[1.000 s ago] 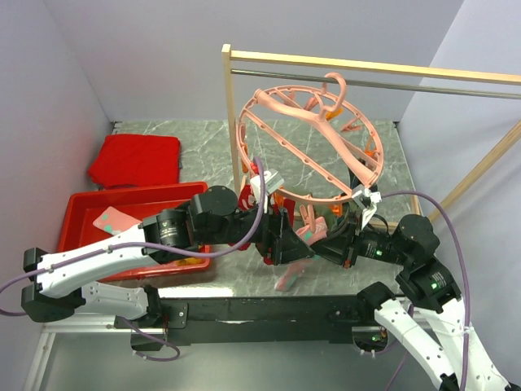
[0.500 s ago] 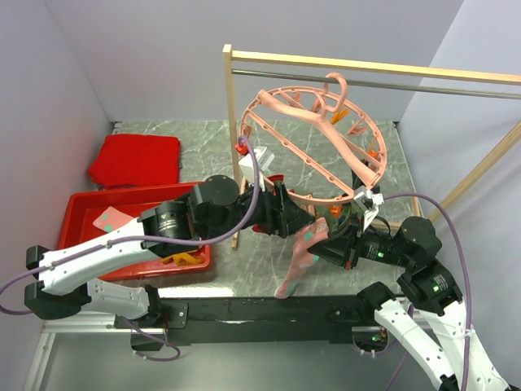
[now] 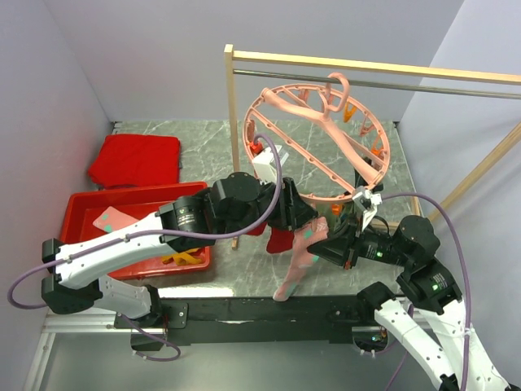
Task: Remove the socks clipped to the hanger
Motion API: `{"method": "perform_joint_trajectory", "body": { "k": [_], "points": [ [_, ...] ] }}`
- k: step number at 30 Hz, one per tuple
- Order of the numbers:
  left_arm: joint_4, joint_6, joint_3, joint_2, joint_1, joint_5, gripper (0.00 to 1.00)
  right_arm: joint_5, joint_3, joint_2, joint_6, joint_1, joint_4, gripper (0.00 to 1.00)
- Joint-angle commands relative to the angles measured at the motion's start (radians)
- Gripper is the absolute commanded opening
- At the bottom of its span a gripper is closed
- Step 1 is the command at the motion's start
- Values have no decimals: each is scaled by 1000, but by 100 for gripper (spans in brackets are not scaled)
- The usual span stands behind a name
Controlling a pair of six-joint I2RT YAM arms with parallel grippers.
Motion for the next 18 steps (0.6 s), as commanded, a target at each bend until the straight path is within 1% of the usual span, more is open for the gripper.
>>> {"method": "perform_joint_trajectory", "body": {
  "k": [1,3,4,6,7,12,15,17,18],
  "points": [
    [11,23,68,11,0,-27,31,-5,21,14,-25,7,-1,0],
    [7,27,76,18,0,-30,24,-10,15,10,-28,8,-4,0],
    [4,27,76,20,0,-33,17,-13,10,7,-26,7,-4,0],
    [5,32,68,14,0,-36,8,-37,-7,1,-31,7,-12,0],
    [5,32,63,12,0,-39,1,-48,-13,-3,-36,7,-21,0],
    [13,34,42,-6,0,-57,1,-80,-44,-41,-83,7,-103,0],
    [1,27,39,-5,2,-54,3,-94,-54,-49,-83,7,-124,0],
    [-4,26,39,-5,2,-47,18,-90,-56,-47,-82,8,-121,0],
    [-7,26,39,-5,2,-39,28,-87,-54,-46,-79,7,-116,0]
  ]
}}
